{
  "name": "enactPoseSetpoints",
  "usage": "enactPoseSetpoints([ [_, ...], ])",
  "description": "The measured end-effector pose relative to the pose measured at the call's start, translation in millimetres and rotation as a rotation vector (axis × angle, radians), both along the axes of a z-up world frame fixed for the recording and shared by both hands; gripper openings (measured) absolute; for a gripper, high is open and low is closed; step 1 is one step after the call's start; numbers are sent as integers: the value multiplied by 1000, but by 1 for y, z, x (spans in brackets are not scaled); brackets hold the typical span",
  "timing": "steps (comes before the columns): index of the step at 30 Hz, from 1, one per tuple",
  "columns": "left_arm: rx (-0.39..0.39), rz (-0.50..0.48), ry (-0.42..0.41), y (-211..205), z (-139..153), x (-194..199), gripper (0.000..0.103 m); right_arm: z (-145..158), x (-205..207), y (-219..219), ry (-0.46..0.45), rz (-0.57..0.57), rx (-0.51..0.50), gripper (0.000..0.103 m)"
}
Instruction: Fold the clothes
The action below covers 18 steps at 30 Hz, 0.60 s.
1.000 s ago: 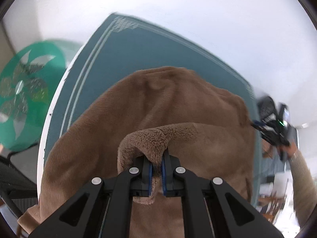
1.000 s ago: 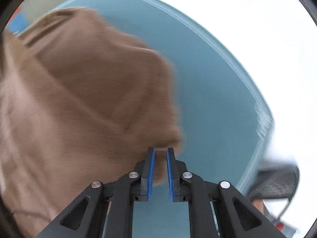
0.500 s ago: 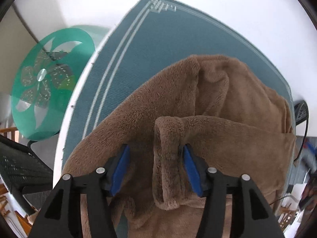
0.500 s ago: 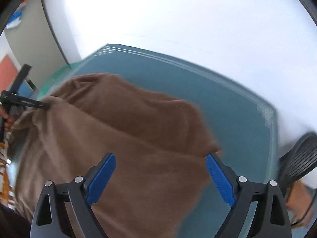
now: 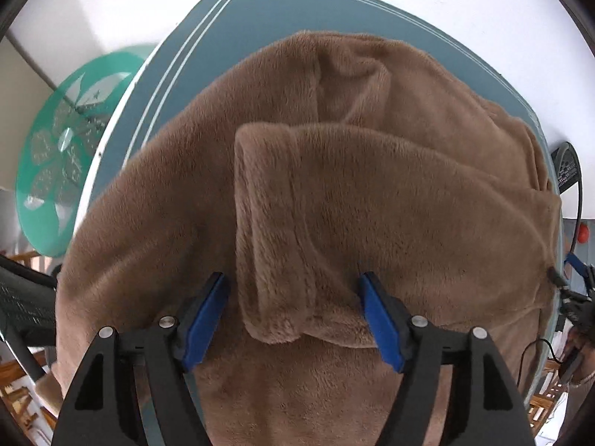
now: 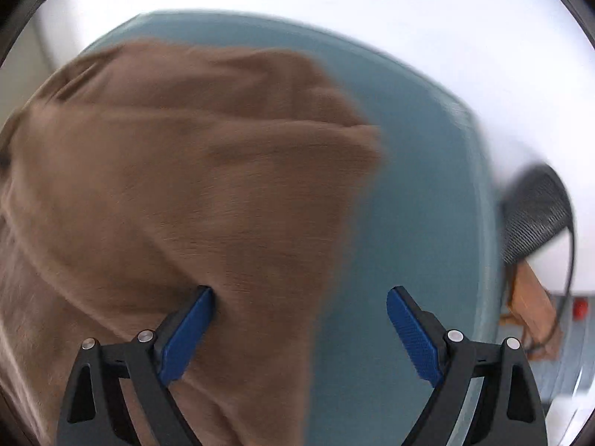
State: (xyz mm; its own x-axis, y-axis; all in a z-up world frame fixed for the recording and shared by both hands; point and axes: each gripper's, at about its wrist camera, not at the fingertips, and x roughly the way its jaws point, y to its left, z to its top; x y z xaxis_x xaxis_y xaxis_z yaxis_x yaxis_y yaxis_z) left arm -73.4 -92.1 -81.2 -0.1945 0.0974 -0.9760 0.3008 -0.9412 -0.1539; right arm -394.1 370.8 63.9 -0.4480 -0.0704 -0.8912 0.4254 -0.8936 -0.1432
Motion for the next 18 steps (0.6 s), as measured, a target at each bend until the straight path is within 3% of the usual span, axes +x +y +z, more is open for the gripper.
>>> enactPoseSetpoints([
  [4,1,19,5,-6,4,5,76,12,10,40,54,-101,-30,94],
  [5,-1,23,5,-7,5,6,76,15,21,40,74,-75,-19,94],
  [12,-33,-6,-7,-2,8,4,76,-15,74,-16,125,207,185,94],
  [15,-42,-14,-16,1,6,2,77,-41,73,-36,215,253,330,94],
  [18,-45,-15,-14,0,7,0,77,-52,62,-38,273,228,429,94],
])
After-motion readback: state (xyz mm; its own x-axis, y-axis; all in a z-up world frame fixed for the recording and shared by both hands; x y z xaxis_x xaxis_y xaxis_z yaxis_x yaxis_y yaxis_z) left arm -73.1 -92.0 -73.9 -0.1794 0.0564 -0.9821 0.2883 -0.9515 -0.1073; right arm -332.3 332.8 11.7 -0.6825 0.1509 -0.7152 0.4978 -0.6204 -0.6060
